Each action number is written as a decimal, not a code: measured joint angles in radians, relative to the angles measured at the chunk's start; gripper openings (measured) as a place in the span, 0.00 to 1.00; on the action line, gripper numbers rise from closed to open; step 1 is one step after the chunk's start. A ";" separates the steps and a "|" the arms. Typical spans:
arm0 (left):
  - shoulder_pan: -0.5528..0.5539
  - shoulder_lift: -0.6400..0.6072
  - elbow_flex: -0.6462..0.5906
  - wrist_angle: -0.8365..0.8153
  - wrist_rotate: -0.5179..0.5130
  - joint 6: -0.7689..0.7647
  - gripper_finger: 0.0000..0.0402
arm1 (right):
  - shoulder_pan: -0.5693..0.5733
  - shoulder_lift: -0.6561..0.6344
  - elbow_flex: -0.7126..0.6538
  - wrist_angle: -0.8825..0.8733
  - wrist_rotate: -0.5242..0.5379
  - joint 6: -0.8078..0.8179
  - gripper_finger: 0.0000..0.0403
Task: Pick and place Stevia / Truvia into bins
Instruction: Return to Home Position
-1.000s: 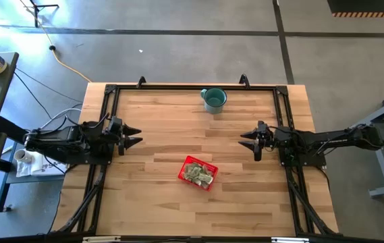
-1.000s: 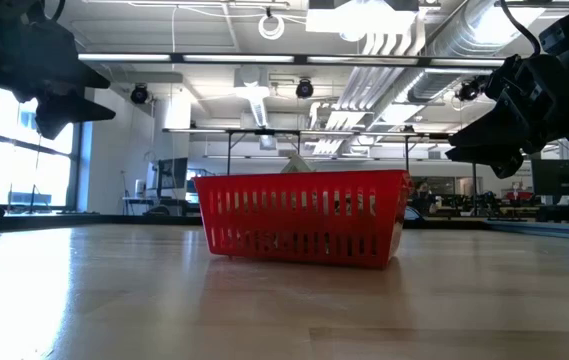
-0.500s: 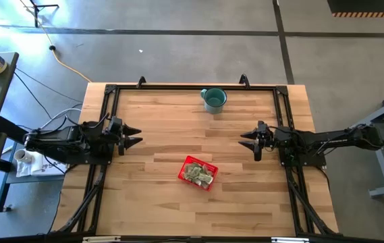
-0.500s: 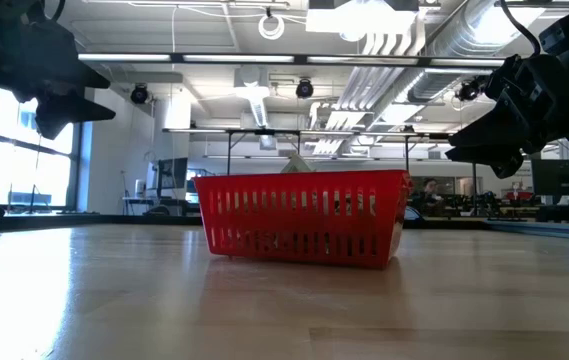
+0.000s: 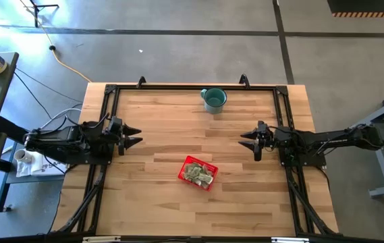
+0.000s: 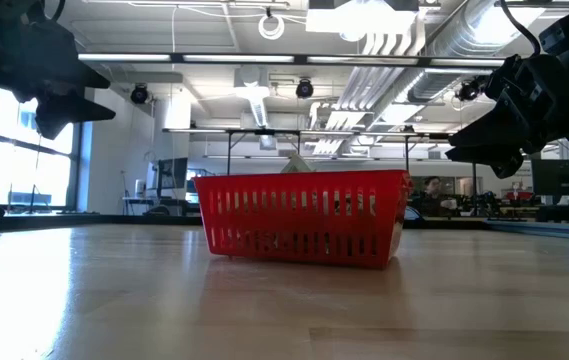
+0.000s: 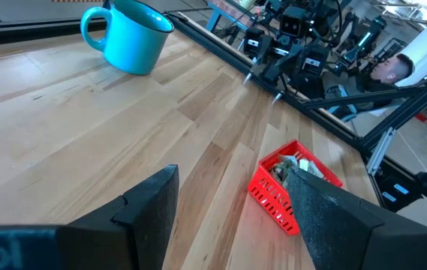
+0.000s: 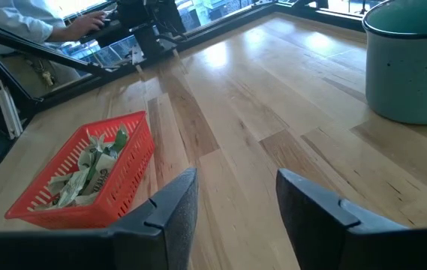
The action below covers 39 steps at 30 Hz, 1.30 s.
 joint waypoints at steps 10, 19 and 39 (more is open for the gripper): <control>0.000 0.000 0.000 0.000 0.000 0.000 0.70 | 0.000 0.000 0.000 0.000 0.000 0.000 0.42; 0.000 0.000 0.000 0.000 0.000 0.000 0.70 | 0.000 0.000 0.000 0.000 0.000 0.000 0.43; 0.000 0.000 0.000 0.000 0.000 0.000 0.70 | 0.000 0.000 0.000 0.000 0.000 0.000 0.42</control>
